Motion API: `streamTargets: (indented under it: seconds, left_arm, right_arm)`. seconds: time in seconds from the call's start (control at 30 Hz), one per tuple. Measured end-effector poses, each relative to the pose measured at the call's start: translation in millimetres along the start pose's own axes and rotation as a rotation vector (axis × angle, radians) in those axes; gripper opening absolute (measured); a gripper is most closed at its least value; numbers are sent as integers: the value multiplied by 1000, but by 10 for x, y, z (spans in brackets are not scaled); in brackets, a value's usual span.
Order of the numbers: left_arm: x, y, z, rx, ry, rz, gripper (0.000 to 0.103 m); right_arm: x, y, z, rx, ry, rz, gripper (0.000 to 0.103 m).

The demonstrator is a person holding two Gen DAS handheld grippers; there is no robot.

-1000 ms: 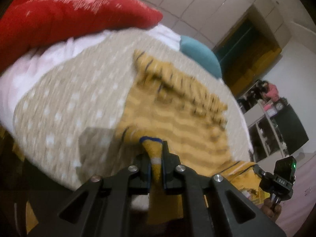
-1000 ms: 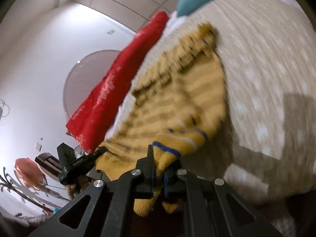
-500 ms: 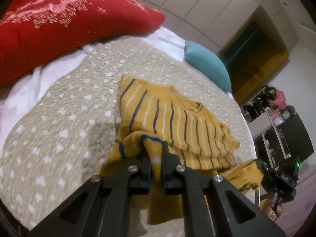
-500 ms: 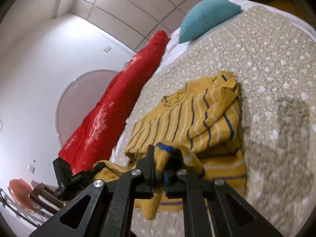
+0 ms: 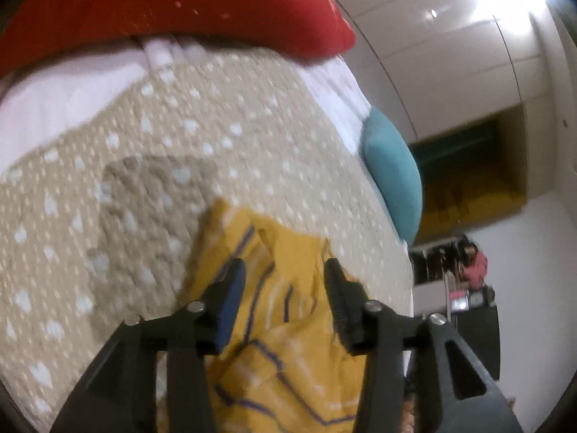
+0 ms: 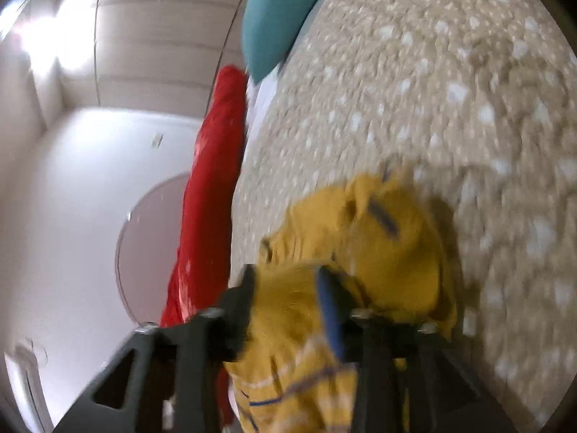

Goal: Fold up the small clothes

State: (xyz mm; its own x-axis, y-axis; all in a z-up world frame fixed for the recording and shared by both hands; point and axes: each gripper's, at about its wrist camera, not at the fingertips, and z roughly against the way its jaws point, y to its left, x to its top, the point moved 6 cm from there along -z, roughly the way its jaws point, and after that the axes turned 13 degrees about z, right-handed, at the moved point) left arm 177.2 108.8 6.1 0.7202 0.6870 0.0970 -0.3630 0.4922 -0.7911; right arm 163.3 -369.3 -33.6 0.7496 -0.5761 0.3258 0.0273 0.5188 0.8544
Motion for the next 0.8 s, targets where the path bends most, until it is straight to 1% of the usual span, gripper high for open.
streamTargets:
  seconds: [0.03, 0.1, 0.13, 0.2, 0.23, 0.3, 0.33, 0.37, 0.4, 0.43, 0.47, 0.5, 0.53, 0.57, 0.6, 0.63, 0.67, 0.7, 0.77, 0.8]
  left_arm:
    - [19, -5, -8, 15, -2, -10, 45]
    - [-9, -43, -4, 62, 4, -75, 52]
    - [-36, -59, 8, 83, 3, -119, 54]
    - [-165, -125, 50, 125, -1, -243, 60]
    - [-230, -162, 44, 139, 1, -301, 62]
    - [-386, -242, 8, 158, 5, -434, 70]
    - [-462, -287, -22, 163, 10, -492, 72]
    - [-546, -344, -78, 171, 22, -552, 76]
    - [-637, -396, -161, 180, 42, -602, 77]
    - [-711, -415, -232, 185, 62, -631, 77]
    - [-806, -445, -366, 196, 101, -666, 77]
    - [-851, -434, -456, 222, 122, -687, 77]
    - [-890, -395, -552, 268, 136, -705, 77]
    - [-918, -354, -641, 322, 147, -723, 59]
    - [-928, -313, -686, 372, 148, -743, 25]
    - [-936, -297, -695, 387, 159, -751, 18]
    - [-937, -312, -653, 365, 161, -743, 15]
    - [-913, -350, -613, 347, 150, -741, 13]
    - [-782, -443, -543, 329, 104, -722, 13]
    - [-663, -483, -539, 319, 82, -690, 13]
  right_arm:
    - [60, -22, -8, -28, -14, 0, 56]
    - [157, -62, -24, -98, -16, 23, 57]
    - [181, -61, -7, -123, -15, 43, 57]
    - [185, 16, 104, -160, -16, 131, 57]
    - [154, 73, 183, -197, -11, 197, 57]
    - [71, 160, 282, -237, 1, 291, 57]
    - [23, 214, 300, -247, 11, 328, 57]
    - [-31, 270, 306, -258, 26, 372, 57]
    - [-78, 336, 277, -273, 46, 427, 57]
    - [-107, 376, 237, -290, 60, 464, 57]
    - [-152, 440, 150, -311, 80, 510, 57]
    - [-171, 463, 84, -321, 100, 544, 57]
    - [-207, 487, -37, -355, 131, 590, 58]
    - [-234, 468, -134, -399, 154, 623, 58]
    - [-266, 462, -214, -425, 177, 649, 56]
    - [-304, 474, -260, -431, 195, 669, 46]
    - [-349, 503, -303, -426, 226, 694, 9]
    - [-352, 513, -310, -424, 230, 708, 8]
    - [-261, 524, -289, -436, 189, 722, 7]
    - [-171, 516, -284, -450, 164, 703, 7]
